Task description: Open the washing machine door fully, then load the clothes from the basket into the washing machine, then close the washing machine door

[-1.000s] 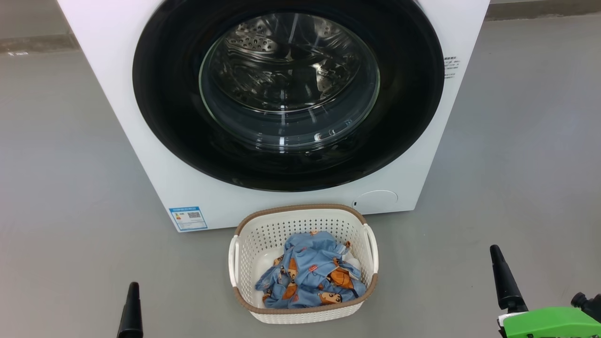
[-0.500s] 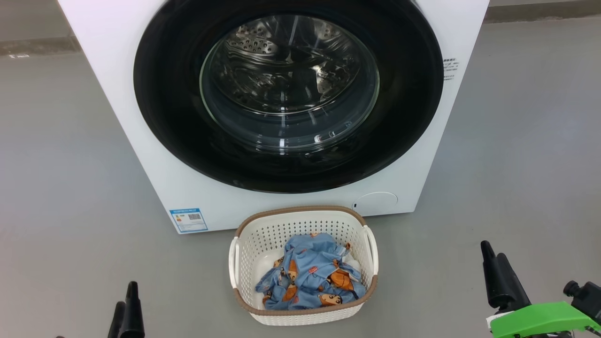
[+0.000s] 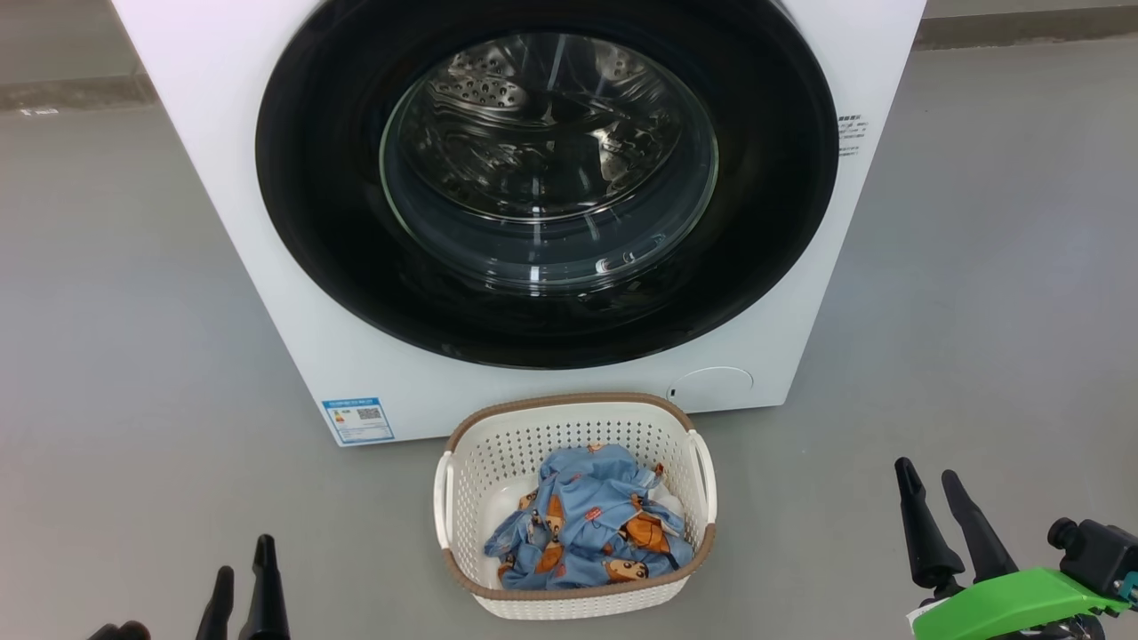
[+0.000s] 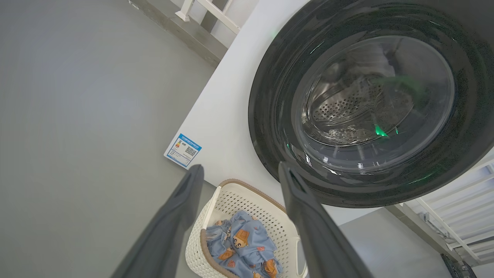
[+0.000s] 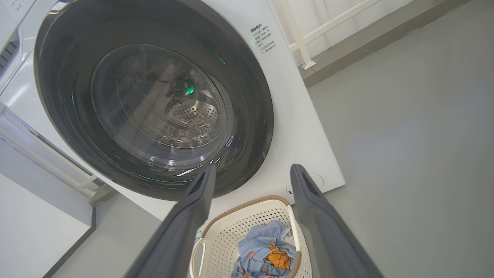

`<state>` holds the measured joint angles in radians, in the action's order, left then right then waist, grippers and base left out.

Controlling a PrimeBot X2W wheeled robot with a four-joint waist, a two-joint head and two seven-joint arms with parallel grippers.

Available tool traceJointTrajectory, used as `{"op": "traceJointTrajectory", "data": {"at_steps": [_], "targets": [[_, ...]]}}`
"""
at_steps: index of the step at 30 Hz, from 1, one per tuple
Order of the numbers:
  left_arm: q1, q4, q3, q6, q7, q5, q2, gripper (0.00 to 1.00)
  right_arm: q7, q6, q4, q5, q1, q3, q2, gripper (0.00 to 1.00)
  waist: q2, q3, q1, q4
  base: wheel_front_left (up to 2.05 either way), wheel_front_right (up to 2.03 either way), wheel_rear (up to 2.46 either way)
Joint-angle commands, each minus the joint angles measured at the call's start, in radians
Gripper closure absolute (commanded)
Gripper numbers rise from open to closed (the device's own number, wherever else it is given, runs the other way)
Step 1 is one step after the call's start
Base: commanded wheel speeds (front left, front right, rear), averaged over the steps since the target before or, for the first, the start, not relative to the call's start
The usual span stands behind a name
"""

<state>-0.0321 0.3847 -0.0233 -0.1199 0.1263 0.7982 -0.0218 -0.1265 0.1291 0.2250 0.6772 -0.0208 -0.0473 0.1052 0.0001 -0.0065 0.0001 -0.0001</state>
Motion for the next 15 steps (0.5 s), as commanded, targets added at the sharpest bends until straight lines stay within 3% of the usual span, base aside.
{"op": "traceJointTrajectory", "data": {"at_steps": [1,15], "targets": [[-0.044,-0.017,-0.015,-0.007,0.014,-0.033,-0.017,0.00,-0.014,0.001,-0.030,-0.027,-0.013,0.017,0.022,0.00,-0.0001,0.000,0.0000,0.000,0.00,0.00,0.00],[-0.049,-0.009,-0.012,-0.008,0.055,-0.273,-0.021,0.00,-0.055,0.001,-0.018,-0.219,-0.026,0.043,0.050,0.00,-0.0001,0.006,-0.0001,0.003,0.00,0.00,0.00]]}}
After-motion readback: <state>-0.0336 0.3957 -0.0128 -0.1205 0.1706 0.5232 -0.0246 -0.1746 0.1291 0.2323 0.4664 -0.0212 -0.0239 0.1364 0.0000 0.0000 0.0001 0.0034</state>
